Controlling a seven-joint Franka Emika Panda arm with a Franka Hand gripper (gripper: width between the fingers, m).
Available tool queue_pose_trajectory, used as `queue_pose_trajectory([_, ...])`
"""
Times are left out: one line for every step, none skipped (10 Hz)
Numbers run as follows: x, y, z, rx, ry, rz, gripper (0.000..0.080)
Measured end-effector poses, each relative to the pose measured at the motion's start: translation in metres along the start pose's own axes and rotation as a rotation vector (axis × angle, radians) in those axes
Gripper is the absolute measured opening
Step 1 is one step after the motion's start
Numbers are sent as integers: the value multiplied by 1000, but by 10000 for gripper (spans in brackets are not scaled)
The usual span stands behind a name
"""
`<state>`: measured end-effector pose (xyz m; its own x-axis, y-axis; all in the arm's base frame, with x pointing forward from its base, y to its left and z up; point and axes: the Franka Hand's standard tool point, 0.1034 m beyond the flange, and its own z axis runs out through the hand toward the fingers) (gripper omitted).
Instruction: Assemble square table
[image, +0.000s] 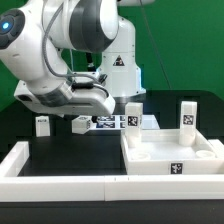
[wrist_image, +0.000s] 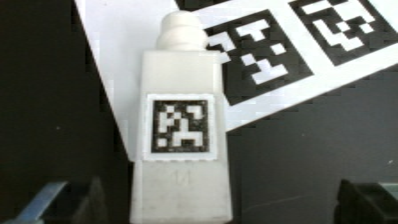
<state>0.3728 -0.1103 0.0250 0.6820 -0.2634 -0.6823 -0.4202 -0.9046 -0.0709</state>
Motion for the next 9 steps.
queue_pose_trajectory([-2, 0, 6, 2, -18, 9, 649])
queue_pose_trajectory([-4, 2, 16, 4, -47, 17, 649])
queue_pose_trajectory([-4, 5, 24, 23, -77, 32, 649])
queue_pose_trajectory([-3, 5, 23, 22, -75, 31, 649])
queue_pose_trajectory([-3, 5, 24, 21, -76, 30, 563])
queue_pose_trajectory([-3, 5, 24, 21, -77, 30, 563])
queue_pose_trajectory([-3, 5, 25, 20, -77, 30, 429])
queue_pose_trajectory([-4, 5, 25, 20, -78, 30, 288])
queue_pose_trajectory([-4, 5, 25, 20, -78, 30, 288])
